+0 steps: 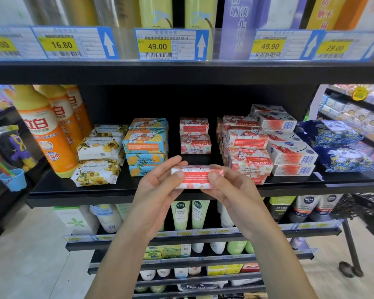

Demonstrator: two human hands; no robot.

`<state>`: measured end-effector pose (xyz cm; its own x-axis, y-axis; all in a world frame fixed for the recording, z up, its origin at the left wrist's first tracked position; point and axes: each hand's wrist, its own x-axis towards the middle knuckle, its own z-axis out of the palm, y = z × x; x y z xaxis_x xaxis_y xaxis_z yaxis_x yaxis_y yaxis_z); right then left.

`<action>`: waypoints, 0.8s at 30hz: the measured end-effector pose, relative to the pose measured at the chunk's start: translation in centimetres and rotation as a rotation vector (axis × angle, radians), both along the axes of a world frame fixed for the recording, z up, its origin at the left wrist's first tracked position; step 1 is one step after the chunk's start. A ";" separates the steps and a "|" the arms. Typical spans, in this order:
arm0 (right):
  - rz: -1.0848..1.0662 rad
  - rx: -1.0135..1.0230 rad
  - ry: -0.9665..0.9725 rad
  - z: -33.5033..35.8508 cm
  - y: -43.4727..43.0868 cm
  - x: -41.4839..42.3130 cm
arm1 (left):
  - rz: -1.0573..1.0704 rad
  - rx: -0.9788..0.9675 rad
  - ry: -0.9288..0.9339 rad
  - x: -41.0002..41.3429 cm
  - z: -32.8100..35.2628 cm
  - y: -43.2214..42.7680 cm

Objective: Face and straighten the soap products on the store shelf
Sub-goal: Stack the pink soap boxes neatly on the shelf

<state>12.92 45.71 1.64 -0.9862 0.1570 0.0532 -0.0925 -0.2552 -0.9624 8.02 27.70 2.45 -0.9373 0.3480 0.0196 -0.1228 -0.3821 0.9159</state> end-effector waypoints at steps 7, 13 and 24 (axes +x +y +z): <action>0.015 0.098 0.047 -0.6 0.7 0.0 | 0.006 -0.024 -0.082 -0.3 -0.1 -0.1; 0.062 0.138 0.131 -0.9 1.6 0.1 | 0.000 -0.077 -0.118 -0.2 -0.4 -0.2; -0.084 0.939 0.204 1.5 1.8 0.2 | 0.034 -0.073 -0.026 0.0 -0.4 0.3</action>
